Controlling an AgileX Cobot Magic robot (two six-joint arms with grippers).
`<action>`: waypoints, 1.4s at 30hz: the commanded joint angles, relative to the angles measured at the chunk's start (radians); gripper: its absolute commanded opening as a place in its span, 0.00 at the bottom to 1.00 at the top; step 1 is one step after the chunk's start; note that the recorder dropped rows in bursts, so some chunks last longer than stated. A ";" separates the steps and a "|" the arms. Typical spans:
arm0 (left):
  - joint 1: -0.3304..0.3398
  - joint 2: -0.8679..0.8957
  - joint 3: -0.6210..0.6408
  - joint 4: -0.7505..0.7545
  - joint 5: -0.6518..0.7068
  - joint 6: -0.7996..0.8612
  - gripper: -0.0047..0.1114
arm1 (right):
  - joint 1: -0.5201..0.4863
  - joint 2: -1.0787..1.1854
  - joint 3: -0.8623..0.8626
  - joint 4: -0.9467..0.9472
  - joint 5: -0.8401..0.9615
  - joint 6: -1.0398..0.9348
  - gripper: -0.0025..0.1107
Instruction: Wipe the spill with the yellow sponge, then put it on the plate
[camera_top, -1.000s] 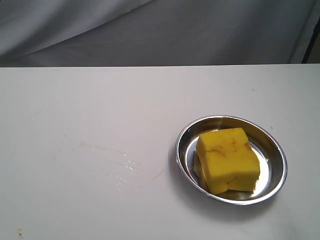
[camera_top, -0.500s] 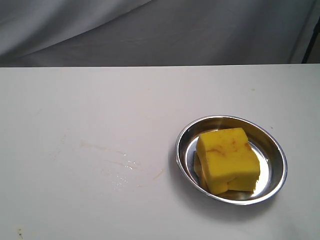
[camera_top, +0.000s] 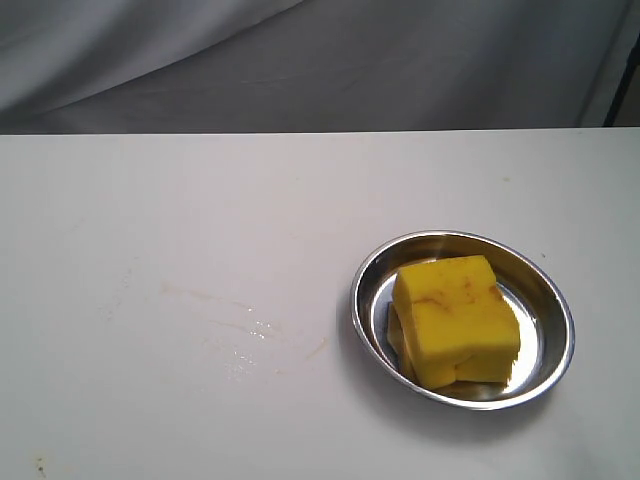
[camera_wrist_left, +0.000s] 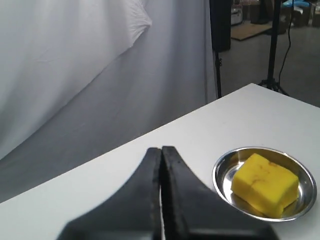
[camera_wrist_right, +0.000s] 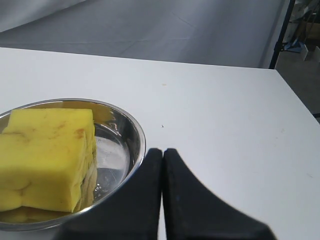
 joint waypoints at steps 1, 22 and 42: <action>0.005 -0.086 0.035 -0.002 -0.015 -0.039 0.04 | 0.001 -0.004 0.004 0.004 -0.001 -0.002 0.02; 0.002 -0.414 0.040 0.426 0.004 -0.385 0.04 | 0.001 -0.004 0.004 0.004 -0.001 -0.002 0.02; 0.084 -0.506 0.058 0.593 0.052 -0.559 0.04 | 0.001 -0.004 0.004 0.004 -0.001 -0.002 0.02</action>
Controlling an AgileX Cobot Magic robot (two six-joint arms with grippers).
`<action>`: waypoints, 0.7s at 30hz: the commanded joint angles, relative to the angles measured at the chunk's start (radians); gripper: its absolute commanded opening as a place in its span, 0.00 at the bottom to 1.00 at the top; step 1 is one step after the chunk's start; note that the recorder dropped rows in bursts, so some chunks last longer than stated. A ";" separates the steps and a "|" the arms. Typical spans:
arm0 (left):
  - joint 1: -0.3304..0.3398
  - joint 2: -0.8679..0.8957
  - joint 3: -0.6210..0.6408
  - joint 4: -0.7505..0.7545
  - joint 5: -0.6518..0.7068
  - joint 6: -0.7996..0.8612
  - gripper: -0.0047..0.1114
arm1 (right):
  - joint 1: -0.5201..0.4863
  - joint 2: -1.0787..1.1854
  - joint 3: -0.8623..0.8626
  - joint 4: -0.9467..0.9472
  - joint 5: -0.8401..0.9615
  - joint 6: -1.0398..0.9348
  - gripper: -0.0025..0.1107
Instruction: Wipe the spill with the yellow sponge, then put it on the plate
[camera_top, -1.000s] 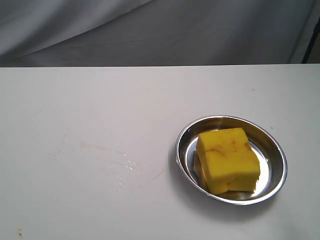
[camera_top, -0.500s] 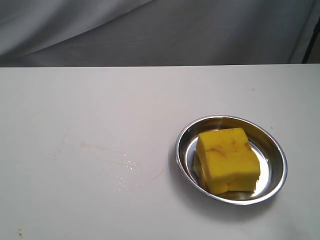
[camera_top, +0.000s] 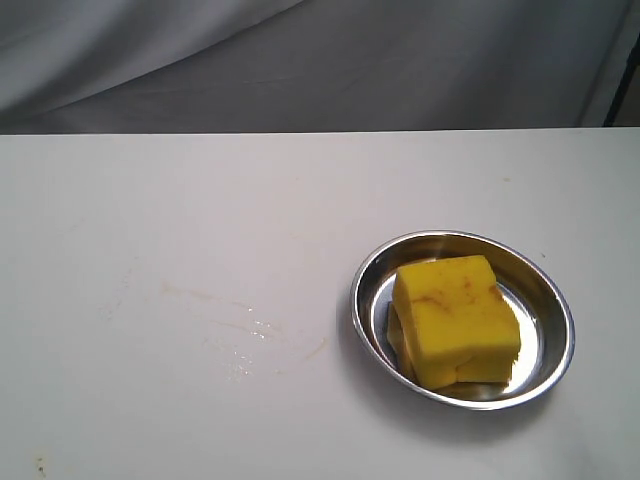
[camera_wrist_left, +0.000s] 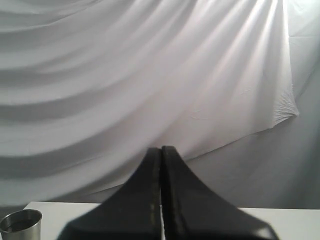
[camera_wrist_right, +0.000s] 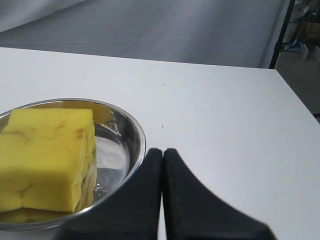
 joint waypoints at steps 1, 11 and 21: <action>0.002 -0.003 0.029 0.002 -0.015 -0.017 0.04 | 0.001 -0.004 0.004 0.004 -0.001 -0.002 0.02; 0.002 -0.003 0.069 -0.005 -0.086 -0.033 0.04 | 0.001 -0.004 0.004 0.004 -0.001 -0.002 0.02; 0.002 -0.003 0.245 -0.031 -0.326 -0.066 0.04 | 0.001 -0.004 0.004 0.004 -0.001 -0.002 0.02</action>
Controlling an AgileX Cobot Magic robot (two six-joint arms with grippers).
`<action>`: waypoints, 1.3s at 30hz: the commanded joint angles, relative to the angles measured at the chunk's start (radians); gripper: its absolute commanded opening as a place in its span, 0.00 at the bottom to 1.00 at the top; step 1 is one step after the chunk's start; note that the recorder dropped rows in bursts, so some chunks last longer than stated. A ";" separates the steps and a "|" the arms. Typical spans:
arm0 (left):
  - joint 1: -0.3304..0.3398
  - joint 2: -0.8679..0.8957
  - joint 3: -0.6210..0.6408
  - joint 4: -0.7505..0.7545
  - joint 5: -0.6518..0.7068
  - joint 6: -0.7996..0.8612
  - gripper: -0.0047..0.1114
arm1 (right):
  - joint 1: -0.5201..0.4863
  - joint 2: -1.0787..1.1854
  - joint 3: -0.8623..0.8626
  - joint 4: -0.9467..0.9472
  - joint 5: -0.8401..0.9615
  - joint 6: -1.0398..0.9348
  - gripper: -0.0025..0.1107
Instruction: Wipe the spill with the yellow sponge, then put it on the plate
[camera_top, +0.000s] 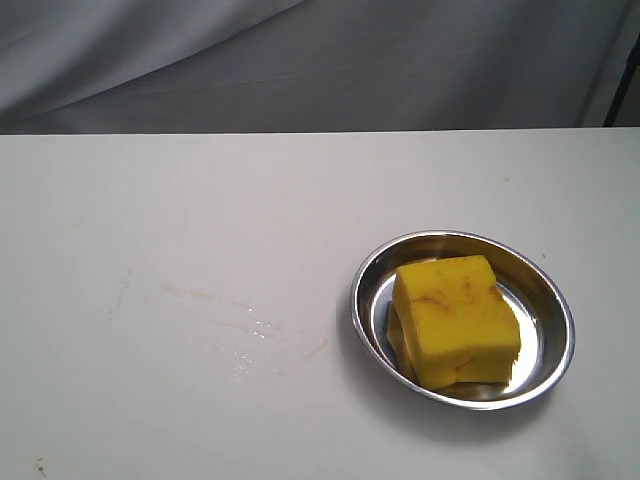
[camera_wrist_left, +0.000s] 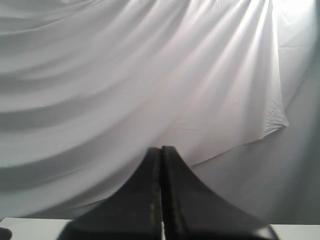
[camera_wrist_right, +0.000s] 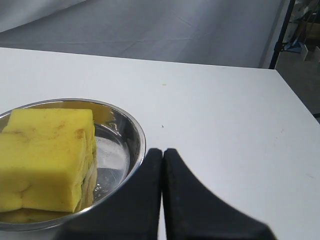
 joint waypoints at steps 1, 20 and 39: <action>0.002 -0.003 0.099 -0.019 -0.137 -0.035 0.04 | 0.001 -0.004 0.004 0.004 -0.001 -0.002 0.02; 0.002 -0.003 0.549 0.096 -0.520 -0.284 0.04 | 0.001 -0.004 0.004 0.004 -0.001 -0.002 0.02; 0.002 -0.003 0.849 -0.125 -0.543 0.091 0.04 | 0.001 -0.004 0.004 0.004 -0.001 -0.002 0.02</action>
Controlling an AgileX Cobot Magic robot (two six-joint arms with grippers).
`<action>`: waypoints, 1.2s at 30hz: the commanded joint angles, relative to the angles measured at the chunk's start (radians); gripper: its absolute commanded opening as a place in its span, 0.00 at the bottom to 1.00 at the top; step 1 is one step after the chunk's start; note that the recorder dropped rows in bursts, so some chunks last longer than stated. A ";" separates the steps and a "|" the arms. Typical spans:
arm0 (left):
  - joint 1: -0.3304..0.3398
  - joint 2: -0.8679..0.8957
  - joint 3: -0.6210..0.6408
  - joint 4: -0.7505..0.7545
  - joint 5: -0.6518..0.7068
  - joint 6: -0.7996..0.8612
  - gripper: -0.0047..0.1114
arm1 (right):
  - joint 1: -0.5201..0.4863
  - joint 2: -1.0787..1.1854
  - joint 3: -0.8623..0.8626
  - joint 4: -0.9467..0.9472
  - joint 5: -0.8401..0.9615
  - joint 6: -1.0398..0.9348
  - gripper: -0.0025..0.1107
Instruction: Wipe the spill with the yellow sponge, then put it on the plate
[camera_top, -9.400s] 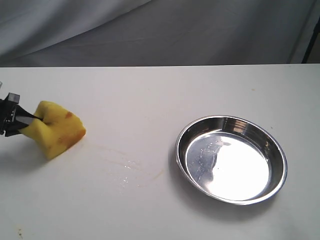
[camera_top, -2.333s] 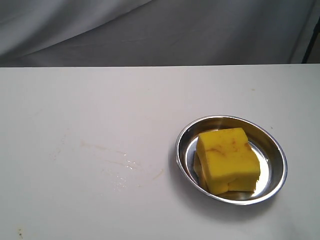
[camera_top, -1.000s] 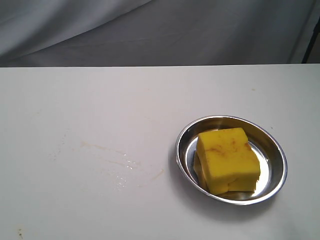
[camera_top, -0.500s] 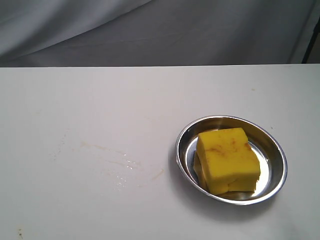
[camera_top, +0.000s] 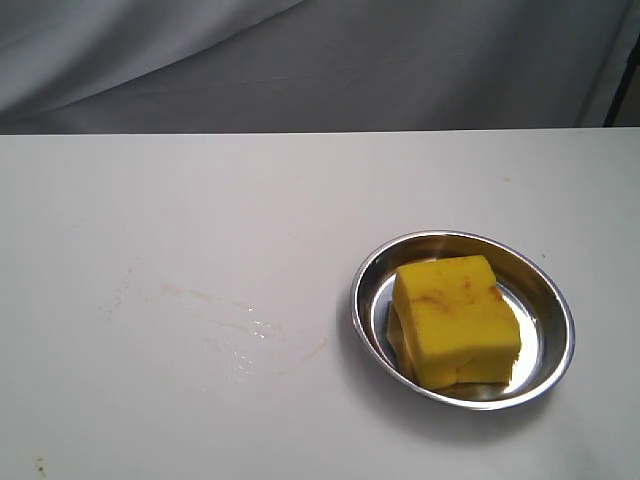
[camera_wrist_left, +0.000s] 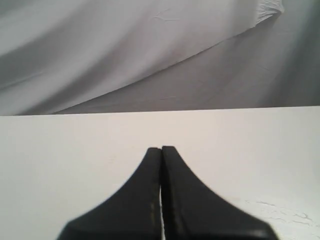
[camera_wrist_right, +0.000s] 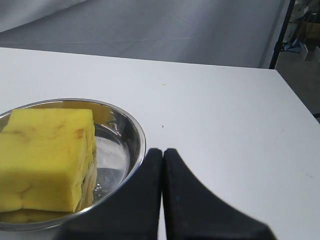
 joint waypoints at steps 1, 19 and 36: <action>0.002 -0.003 0.032 -0.013 -0.015 0.033 0.04 | 0.001 -0.004 0.004 0.004 -0.001 -0.002 0.02; 0.002 -0.003 0.032 0.058 0.057 0.065 0.04 | 0.001 -0.004 0.004 0.004 -0.001 -0.002 0.02; 0.002 -0.003 0.032 0.052 0.142 0.012 0.04 | 0.001 -0.004 0.004 0.004 -0.001 -0.002 0.02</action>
